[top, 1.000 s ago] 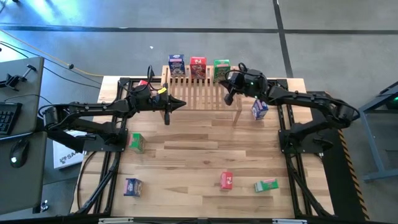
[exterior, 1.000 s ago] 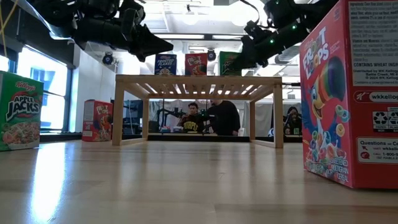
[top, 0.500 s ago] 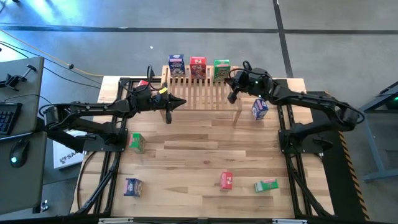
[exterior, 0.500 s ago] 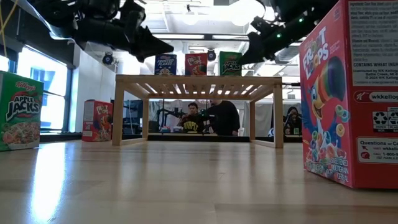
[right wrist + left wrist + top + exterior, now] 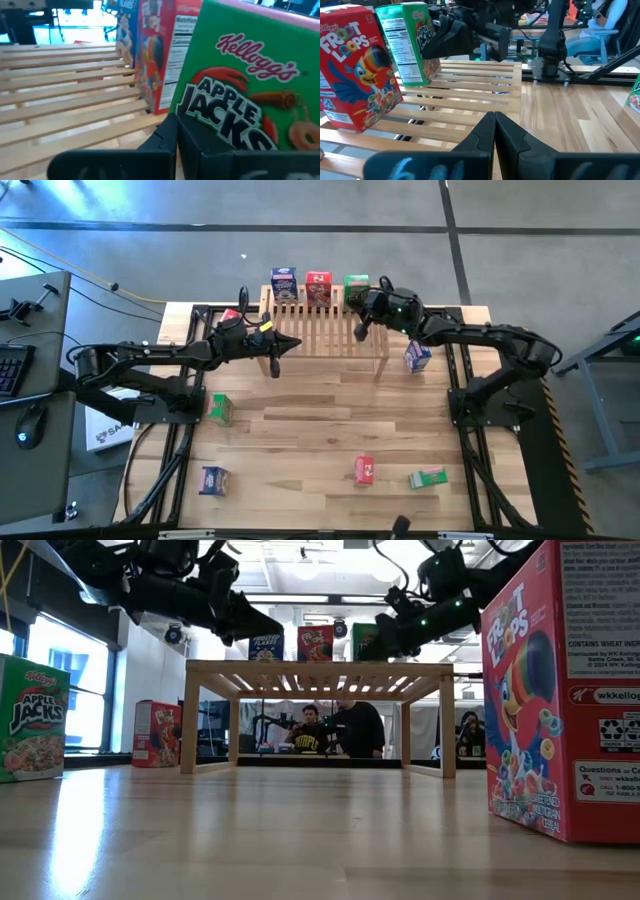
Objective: Stack cereal on shelf
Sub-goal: Put the middle green cereal box on the shelf, then put the top blue cereal box on the shelf aligned with the other blue cereal box
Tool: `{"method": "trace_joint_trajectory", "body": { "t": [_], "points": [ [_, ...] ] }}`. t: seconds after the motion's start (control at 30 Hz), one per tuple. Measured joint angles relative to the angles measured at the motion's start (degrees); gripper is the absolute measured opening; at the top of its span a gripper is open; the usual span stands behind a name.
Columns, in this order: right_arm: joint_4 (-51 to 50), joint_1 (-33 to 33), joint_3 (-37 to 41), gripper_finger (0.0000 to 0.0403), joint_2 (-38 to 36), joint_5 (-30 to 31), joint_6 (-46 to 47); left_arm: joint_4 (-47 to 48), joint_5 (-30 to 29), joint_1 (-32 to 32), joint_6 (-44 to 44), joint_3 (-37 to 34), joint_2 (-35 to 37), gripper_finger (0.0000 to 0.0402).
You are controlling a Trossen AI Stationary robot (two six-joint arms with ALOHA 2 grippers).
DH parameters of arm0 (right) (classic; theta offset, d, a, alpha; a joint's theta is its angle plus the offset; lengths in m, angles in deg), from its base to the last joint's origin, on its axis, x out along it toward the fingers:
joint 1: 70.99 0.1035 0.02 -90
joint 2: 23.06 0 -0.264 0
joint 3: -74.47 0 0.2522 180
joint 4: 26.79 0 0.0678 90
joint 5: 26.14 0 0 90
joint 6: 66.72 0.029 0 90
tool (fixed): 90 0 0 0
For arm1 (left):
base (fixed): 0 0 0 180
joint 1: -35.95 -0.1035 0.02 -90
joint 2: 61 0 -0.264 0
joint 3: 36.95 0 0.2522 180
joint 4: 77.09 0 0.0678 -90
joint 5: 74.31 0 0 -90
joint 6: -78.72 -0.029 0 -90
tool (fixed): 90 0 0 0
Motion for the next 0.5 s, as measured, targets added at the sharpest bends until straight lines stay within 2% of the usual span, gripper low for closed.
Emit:
{"method": "trace_joint_trajectory", "body": {
  "t": [0.2, 0.3, 0.43, 0.5],
  "points": [
    [2.12, -0.68, 0.0, 0.0, 0.26, -0.02, 0.02, 0.02, -0.11, 0.0, -0.52, 0.0, 0.0, 0.0],
    [-0.19, 0.22, 0.02, 0.0, -2.01, -1.11, 0.83, 0.05, -0.22, 0.0, -0.65, 0.0, 0.0, 0.0],
    [-13.12, 3.13, 0.0, 0.0001, -9.25, -2.72, 3.65, 0.2, -0.24, 0.0, -0.92, 0.0, 0.0, 0.0],
    [-22.88, 4.9, 0.0, 0.0008, -13.87, -0.75, 6.86, 0.4, -0.24, 0.0, -1.57, 0.0, 0.0, 0.0]
  ]
}}
